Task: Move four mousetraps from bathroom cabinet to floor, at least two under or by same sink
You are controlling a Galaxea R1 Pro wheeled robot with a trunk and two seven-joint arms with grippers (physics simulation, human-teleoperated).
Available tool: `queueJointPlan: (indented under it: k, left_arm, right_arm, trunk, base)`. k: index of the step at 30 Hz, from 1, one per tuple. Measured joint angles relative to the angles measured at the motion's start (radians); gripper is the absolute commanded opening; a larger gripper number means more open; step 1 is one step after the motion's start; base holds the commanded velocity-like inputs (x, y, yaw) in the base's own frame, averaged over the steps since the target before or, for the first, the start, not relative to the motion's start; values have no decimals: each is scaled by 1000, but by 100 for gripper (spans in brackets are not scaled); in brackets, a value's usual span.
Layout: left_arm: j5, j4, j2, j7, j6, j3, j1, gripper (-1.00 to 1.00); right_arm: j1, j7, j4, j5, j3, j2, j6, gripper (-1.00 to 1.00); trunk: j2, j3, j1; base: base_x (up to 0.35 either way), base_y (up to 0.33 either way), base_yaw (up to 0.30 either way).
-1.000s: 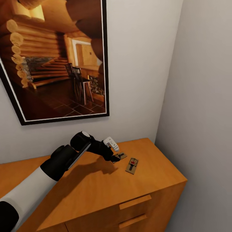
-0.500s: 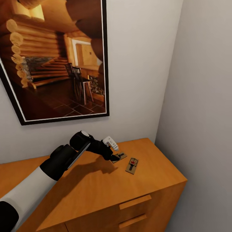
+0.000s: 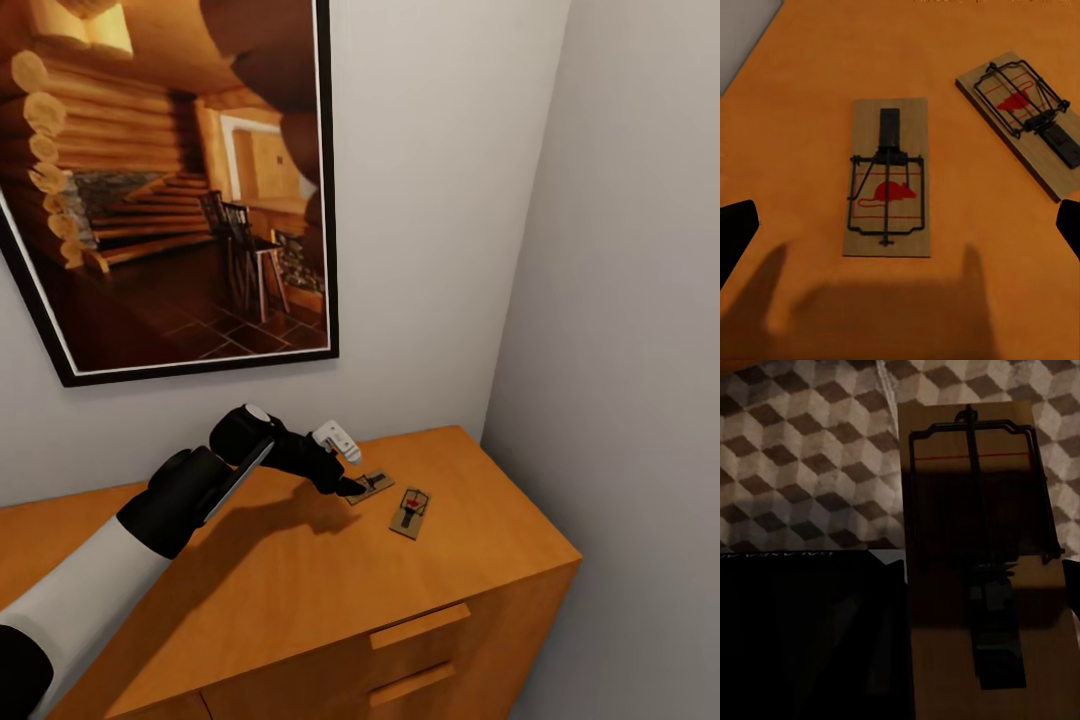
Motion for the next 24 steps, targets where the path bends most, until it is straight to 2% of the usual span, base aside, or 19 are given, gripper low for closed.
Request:
queueJointPlan:
  k: [24]
  left_arm:
    - [-1, 7, -1, 5, 0, 3, 0, 100]
  right_arm:
    - [4, 0, 0, 0, 0, 0, 0, -100]
  trunk:
    - [0, -11, 0]
  base:
    - [0, 0, 0]
